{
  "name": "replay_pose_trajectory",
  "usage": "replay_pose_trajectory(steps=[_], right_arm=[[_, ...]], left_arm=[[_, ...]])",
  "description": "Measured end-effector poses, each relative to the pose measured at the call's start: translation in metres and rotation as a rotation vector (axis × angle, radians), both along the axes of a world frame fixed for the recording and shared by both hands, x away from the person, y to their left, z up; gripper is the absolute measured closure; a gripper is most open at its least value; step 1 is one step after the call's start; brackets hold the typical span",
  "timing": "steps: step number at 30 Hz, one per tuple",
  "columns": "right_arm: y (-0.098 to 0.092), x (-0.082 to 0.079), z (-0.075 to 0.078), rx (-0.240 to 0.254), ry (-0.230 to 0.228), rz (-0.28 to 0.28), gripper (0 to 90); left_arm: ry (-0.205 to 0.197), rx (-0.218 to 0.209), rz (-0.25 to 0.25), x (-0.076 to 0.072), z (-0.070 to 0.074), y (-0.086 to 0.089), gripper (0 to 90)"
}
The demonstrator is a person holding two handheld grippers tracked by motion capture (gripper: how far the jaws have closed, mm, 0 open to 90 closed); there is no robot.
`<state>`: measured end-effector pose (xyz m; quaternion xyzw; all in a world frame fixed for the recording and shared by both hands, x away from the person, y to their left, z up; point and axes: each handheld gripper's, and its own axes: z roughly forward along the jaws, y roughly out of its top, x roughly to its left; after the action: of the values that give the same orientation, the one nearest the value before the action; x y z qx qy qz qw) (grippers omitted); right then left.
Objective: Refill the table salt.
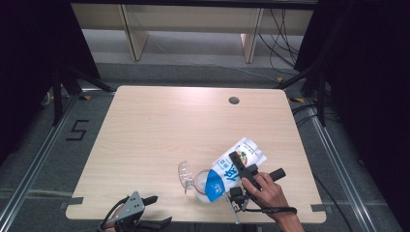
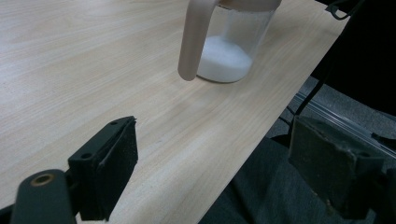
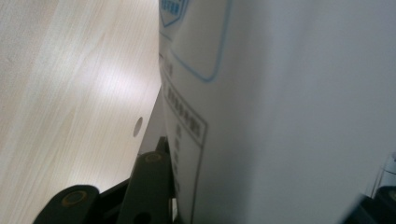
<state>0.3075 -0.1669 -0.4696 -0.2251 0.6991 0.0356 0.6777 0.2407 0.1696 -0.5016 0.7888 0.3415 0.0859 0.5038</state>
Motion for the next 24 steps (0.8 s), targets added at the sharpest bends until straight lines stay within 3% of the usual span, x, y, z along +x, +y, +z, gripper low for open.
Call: replay_pose_trajectory(steps=[1,2,15,16,18,24], right_arm=[[0.0001,-0.0002,0.0002,-0.004,-0.003,-0.001,65.9],[0.0003,-0.0006,0.0016,-0.038,-0.002,-0.008,66.0],[0.0003,-0.0007,0.0017,-0.038,-0.004,-0.007,66.3],[0.0001,-0.0004,0.0006,-0.019,0.001,-0.009,66.3],[0.001,-0.0001,0.0029,-0.05,-0.014,0.005,66.4],[0.0005,-0.0007,0.0019,-0.043,-0.007,-0.006,66.6]], left_arm=[[0.001,0.006,-0.001,-0.0003,0.0004,0.0002,15.1],[0.0,0.007,-0.002,-0.0002,0.0004,0.0003,15.1],[0.002,-0.001,0.002,0.0,-0.0001,-0.0001,15.1],[0.003,0.004,0.001,-0.0003,0.0003,0.0001,15.1],[0.001,0.006,-0.002,-0.0003,0.0004,0.0003,15.1],[-0.002,0.001,-0.001,0.0,0.0,0.0001,15.1]])
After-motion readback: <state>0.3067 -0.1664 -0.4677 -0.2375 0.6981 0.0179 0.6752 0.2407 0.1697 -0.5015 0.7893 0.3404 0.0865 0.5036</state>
